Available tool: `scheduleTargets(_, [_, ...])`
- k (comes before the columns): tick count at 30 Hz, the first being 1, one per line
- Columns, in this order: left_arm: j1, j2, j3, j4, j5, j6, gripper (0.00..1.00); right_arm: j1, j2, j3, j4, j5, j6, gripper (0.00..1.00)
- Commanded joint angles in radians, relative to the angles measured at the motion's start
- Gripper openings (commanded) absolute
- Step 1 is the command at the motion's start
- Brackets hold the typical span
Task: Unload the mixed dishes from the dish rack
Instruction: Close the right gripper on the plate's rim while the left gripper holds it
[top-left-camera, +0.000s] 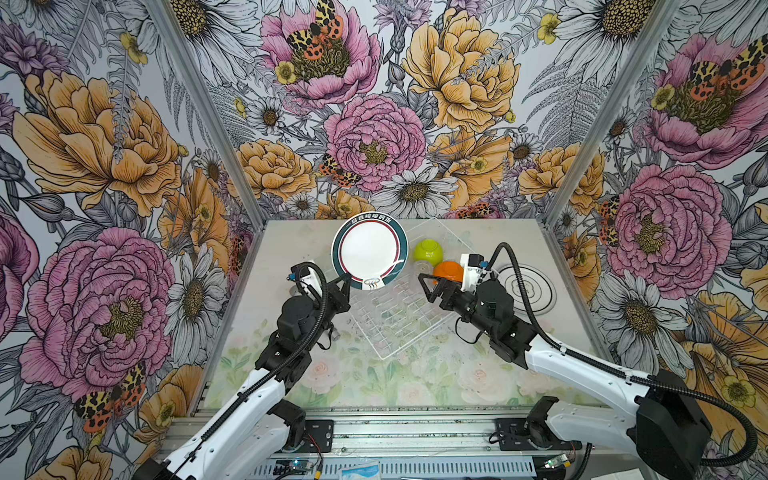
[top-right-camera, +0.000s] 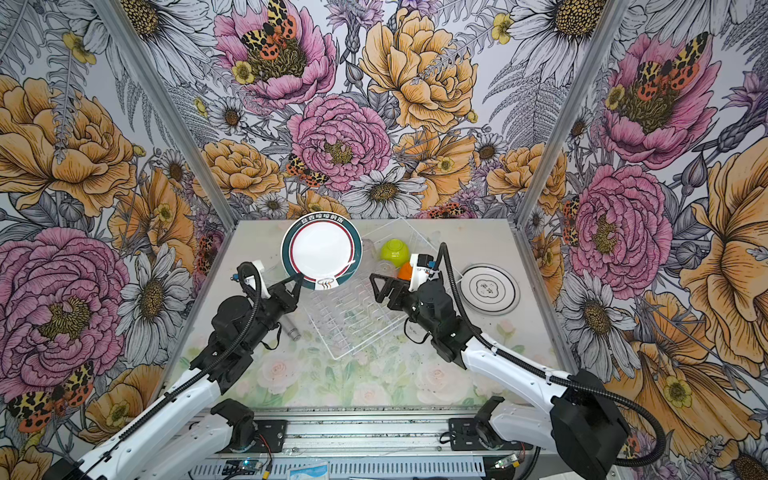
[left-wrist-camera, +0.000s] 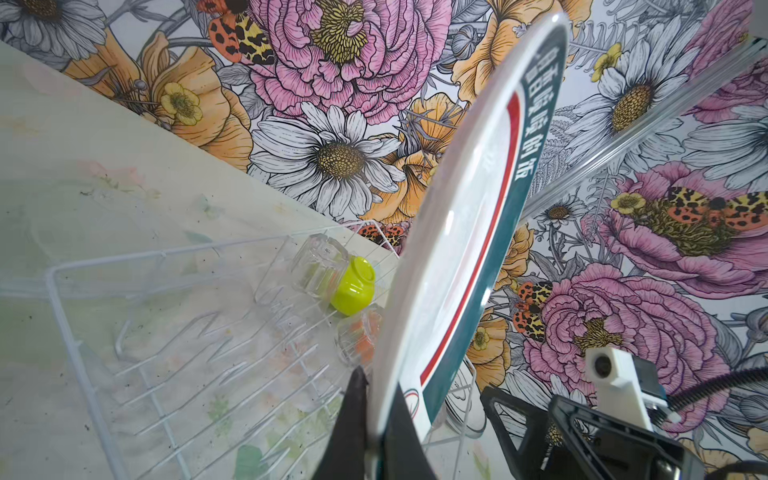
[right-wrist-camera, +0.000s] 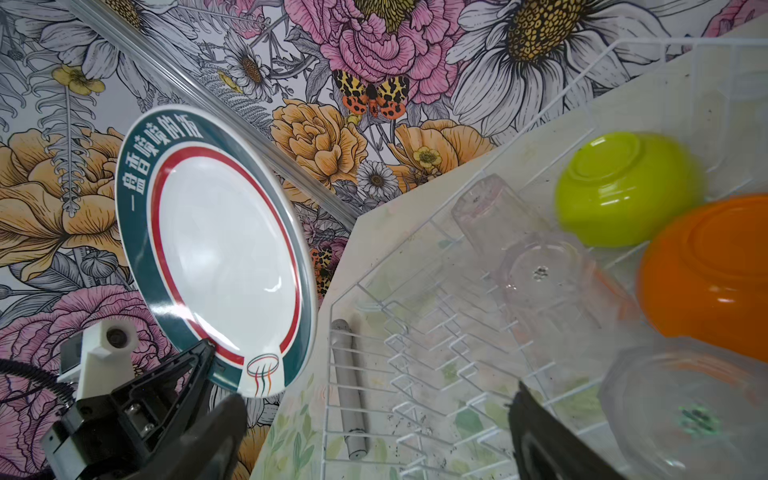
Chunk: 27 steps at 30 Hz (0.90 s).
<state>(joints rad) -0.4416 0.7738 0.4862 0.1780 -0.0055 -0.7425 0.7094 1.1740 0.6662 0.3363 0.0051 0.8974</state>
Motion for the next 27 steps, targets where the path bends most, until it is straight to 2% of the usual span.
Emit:
scheduleTargets(1, [-0.004, -0.017, 0.053, 0.016, 0.057, -0.06, 0.0, 0.028, 0.017, 0.054, 0.094, 0.032, -0.009, 0.98])
scheduleTargets(5, [-0.005, -0.001, 0.078, 0.001, 0.097, -0.091, 0.0, 0.055, 0.049, 0.083, 0.11, 0.039, -0.003, 0.95])
scheduleTargets(13, [-0.008, 0.001, 0.074, 0.04, 0.152, -0.175, 0.0, 0.065, 0.092, 0.111, 0.116, 0.048, 0.017, 0.82])
scheduleTargets(20, [-0.011, 0.006, 0.087, 0.053, 0.169, -0.202, 0.0, 0.066, 0.098, 0.115, 0.154, 0.066, 0.021, 0.58])
scheduleTargets(27, [-0.012, 0.034, 0.083, 0.104, 0.202, -0.251, 0.0, 0.068, 0.121, 0.112, 0.202, 0.096, 0.036, 0.55])
